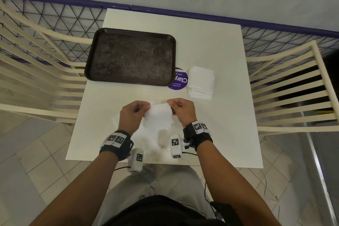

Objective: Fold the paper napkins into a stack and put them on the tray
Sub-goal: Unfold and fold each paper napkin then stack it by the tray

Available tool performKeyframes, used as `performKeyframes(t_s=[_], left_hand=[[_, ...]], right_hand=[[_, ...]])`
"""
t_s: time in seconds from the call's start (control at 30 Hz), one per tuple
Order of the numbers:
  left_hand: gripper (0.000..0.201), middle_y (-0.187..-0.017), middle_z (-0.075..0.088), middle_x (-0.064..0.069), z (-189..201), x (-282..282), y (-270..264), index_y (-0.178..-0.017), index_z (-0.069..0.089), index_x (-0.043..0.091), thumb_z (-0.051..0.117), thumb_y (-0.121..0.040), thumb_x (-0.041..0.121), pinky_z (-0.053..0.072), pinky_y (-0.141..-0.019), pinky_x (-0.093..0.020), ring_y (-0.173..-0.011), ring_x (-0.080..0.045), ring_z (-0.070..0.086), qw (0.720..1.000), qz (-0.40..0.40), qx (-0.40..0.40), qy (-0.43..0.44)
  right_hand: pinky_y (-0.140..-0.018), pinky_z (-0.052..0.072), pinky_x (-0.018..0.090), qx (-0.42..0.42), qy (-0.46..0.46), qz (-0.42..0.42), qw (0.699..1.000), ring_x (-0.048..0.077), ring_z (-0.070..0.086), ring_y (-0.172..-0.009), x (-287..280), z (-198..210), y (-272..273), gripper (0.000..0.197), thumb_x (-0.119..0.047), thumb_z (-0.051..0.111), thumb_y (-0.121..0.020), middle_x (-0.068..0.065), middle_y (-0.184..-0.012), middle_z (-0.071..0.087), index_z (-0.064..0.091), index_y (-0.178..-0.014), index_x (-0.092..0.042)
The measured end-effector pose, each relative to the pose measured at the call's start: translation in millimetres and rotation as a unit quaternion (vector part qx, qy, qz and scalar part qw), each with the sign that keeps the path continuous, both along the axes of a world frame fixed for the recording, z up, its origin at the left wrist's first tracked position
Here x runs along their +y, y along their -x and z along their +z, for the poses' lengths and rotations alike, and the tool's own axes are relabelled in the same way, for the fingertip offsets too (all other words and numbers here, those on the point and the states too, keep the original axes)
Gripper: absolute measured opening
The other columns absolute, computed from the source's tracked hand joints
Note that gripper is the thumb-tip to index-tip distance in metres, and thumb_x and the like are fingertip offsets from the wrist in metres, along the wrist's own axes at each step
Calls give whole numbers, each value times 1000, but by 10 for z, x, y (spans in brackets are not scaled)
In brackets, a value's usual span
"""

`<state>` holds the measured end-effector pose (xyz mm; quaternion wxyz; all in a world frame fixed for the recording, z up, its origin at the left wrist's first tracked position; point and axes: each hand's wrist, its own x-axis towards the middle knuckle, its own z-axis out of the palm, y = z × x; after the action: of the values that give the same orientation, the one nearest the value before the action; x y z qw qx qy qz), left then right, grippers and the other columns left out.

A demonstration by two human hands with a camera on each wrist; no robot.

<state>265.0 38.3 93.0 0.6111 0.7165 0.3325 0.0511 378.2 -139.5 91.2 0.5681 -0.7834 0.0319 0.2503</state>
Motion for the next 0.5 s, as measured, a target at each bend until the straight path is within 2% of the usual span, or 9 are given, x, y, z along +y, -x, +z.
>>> performKeyframes(t_s=[0.07,0.17,0.27,0.4,0.5], left_hand=[[4,-92,78,5,-14,-17,-2,-93,78,24,75,-94,22,60,-92,-46,-90,-19,72,1000,4,3,-9],[4,-100,76,3,-32,-61,-22,-98,72,21,69,-98,24,59,-93,-44,-96,-21,70,999,7,11,-31],[3,-102,74,5,-9,-99,-38,-98,70,20,67,-100,20,56,-88,-32,-98,-19,69,999,4,6,-52],[4,-100,72,7,10,-118,-28,-101,68,17,68,-99,21,52,-82,-22,-94,-15,68,998,2,5,-67],[10,-94,70,6,14,-144,-36,-101,64,16,70,-99,24,53,-76,-21,-85,-14,65,997,3,5,-74]], right_hand=[[-82,62,46,-13,7,3,1000,26,73,-86,6,1,8,12,-21,73,-91,3,-90,77,79,-98,-13],[-80,62,48,-27,27,5,999,27,72,-83,49,29,18,17,-28,66,-96,4,-88,76,76,-99,-14],[-82,62,48,2,20,20,1000,24,72,-89,73,48,19,24,-41,69,-92,0,-93,76,74,-100,-19],[-90,59,46,-35,48,56,997,14,70,-89,48,7,-2,4,-32,72,-91,-7,-93,76,75,-90,-30],[-94,56,42,-47,53,24,997,15,69,-92,47,17,5,15,-30,69,-95,-3,-97,75,75,-98,-17]])
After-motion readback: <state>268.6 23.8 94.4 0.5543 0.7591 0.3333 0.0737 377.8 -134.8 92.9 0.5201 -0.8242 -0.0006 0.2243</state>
